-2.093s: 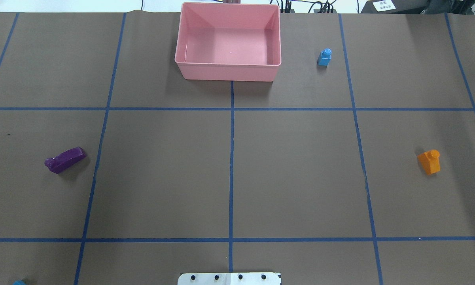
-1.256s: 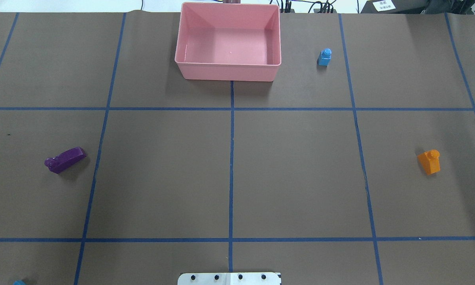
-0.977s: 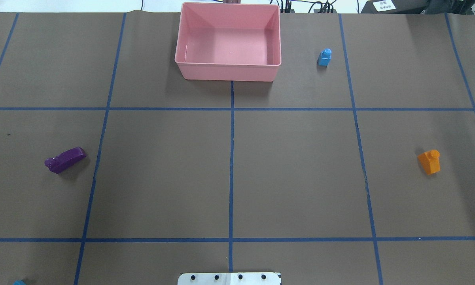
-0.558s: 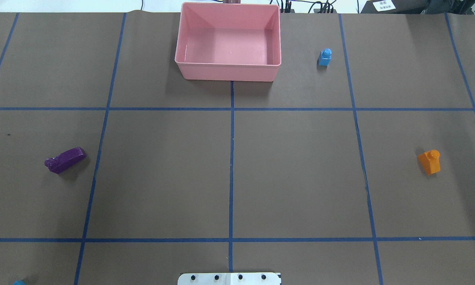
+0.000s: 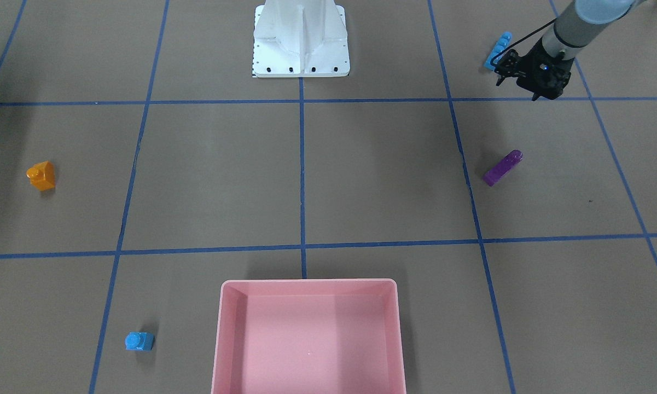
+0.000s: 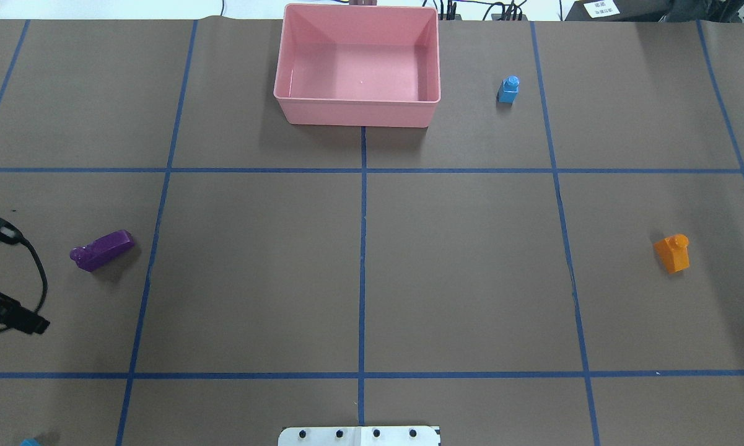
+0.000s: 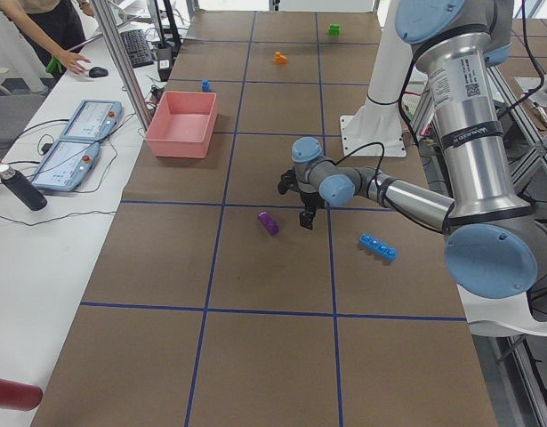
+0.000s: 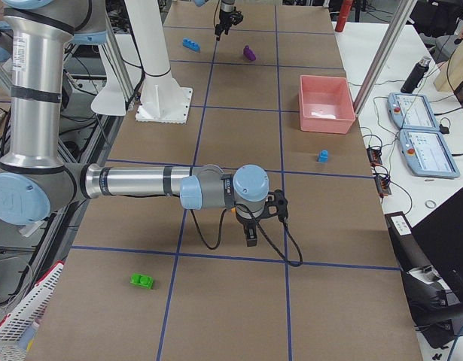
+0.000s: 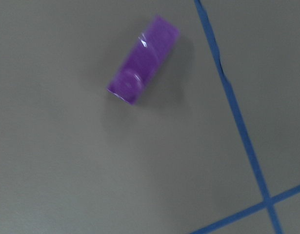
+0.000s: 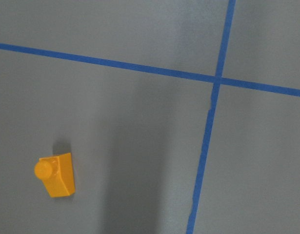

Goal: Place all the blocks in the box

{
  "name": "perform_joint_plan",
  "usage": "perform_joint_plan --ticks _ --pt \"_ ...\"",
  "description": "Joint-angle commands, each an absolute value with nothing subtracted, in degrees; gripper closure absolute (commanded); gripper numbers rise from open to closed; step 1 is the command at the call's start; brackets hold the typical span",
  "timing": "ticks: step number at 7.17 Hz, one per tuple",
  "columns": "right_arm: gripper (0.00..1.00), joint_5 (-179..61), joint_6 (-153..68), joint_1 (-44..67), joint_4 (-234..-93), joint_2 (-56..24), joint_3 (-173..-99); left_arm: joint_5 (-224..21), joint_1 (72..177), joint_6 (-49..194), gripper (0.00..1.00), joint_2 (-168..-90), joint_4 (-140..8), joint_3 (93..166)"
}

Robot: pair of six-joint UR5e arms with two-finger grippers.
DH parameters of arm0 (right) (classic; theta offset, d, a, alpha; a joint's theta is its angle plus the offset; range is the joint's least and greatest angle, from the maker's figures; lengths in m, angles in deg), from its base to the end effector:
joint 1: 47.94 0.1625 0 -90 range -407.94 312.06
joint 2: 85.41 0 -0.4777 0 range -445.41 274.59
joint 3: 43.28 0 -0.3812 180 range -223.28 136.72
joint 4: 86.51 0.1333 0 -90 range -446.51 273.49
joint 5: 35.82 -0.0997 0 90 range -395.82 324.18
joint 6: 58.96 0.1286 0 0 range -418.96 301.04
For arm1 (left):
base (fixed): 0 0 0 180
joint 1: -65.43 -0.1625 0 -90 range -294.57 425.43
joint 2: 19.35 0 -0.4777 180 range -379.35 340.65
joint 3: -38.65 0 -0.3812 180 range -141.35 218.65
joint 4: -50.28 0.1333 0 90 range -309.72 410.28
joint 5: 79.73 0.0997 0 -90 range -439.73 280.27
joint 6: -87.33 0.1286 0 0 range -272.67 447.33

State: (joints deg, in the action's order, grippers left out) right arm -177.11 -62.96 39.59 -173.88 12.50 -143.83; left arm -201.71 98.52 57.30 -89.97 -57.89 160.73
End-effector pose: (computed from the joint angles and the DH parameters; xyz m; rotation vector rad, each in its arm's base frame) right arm 0.0147 -0.4227 0.6890 0.0978 -0.8941 -0.1464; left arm 0.2618 -0.2484 0.5718 0.0062 0.7673 0.5966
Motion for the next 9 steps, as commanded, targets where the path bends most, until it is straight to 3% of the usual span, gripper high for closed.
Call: perform_joint_plan --ticks 1,2,6,7,8,9 --pt "0.00 -177.9 -62.9 37.8 -173.8 12.5 -143.4 -196.1 79.4 46.7 0.01 -86.4 -59.7 161.4" --pt "0.00 -177.9 -63.0 37.6 -173.8 12.4 -143.3 -194.4 74.8 45.2 0.01 -84.6 -61.2 161.3" --pt "0.00 -177.8 -62.9 37.4 -173.6 12.4 -143.2 -194.4 72.0 43.9 0.02 -81.7 -62.7 158.4" --pt "0.00 -177.8 -63.3 37.4 -173.7 12.5 -142.9 -194.5 71.6 44.0 0.07 -82.1 -62.8 158.0" --pt "0.00 -177.7 -63.3 37.4 -173.7 12.5 -142.7 -194.8 71.6 44.2 0.37 -82.3 -63.0 158.0" --pt "0.00 -177.7 -63.4 37.4 -173.6 12.5 -142.1 -194.9 71.6 44.0 0.86 -82.3 -63.1 157.9"
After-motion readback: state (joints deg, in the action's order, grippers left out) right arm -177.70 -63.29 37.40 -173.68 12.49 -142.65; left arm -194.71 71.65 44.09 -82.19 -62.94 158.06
